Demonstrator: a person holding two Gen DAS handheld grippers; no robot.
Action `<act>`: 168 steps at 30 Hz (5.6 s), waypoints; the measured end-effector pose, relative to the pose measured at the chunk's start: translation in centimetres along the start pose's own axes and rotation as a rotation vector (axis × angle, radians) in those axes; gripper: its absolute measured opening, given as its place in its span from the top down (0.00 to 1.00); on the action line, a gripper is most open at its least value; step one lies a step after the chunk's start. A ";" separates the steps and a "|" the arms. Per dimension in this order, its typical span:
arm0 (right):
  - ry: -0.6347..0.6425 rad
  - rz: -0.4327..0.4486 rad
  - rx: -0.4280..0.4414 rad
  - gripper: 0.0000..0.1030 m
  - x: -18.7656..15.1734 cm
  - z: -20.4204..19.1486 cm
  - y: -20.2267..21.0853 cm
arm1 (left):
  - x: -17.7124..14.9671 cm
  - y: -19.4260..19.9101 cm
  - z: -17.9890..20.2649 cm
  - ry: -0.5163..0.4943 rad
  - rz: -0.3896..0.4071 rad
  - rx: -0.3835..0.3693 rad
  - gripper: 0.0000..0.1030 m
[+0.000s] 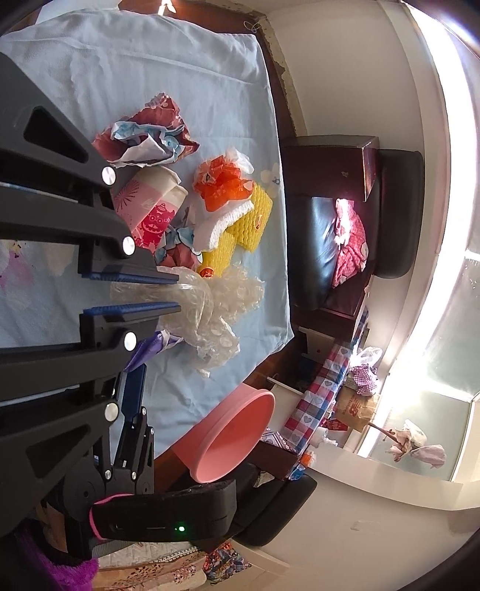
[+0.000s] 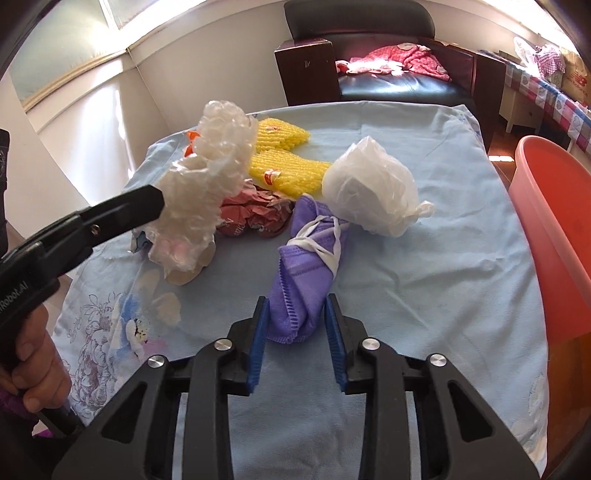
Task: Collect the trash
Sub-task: 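Carry the clear bag and purple glove over the basin and release both, then move both open grippers back over the trash on the sheet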
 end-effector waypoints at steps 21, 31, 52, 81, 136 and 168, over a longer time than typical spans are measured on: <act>0.059 0.208 0.053 0.79 1.4 -1.5 6.4 | 2.4 2.5 0.9 0.015 0.082 0.015 0.91; 0.045 0.314 -0.010 0.79 2.7 0.8 9.7 | 5.0 3.4 4.3 -0.020 0.149 -0.038 0.91; -0.158 0.468 -0.207 0.79 2.7 11.9 15.5 | 10.3 0.7 14.3 -0.097 0.207 -0.156 0.91; -0.354 0.423 -0.351 0.79 -0.3 22.2 14.5 | 7.9 -9.7 22.3 -0.214 0.038 -0.197 0.91; -0.362 0.423 -0.386 0.61 0.5 21.3 15.0 | 6.7 -4.1 18.0 -0.087 0.073 -0.160 0.46; -0.154 0.368 -0.134 0.61 2.7 4.4 9.8 | 0.7 6.9 -1.8 0.091 0.175 0.196 0.46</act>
Point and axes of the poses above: each gripper's, at about its wrist camera, not at the fingertips, and y roughly against the way its jaws point, z to its right, x to its top, the point moved 9 cm from there along -y, roughly the way its jaws point, and after that the axes turned 3 degrees about y, right-handed, at the moved point
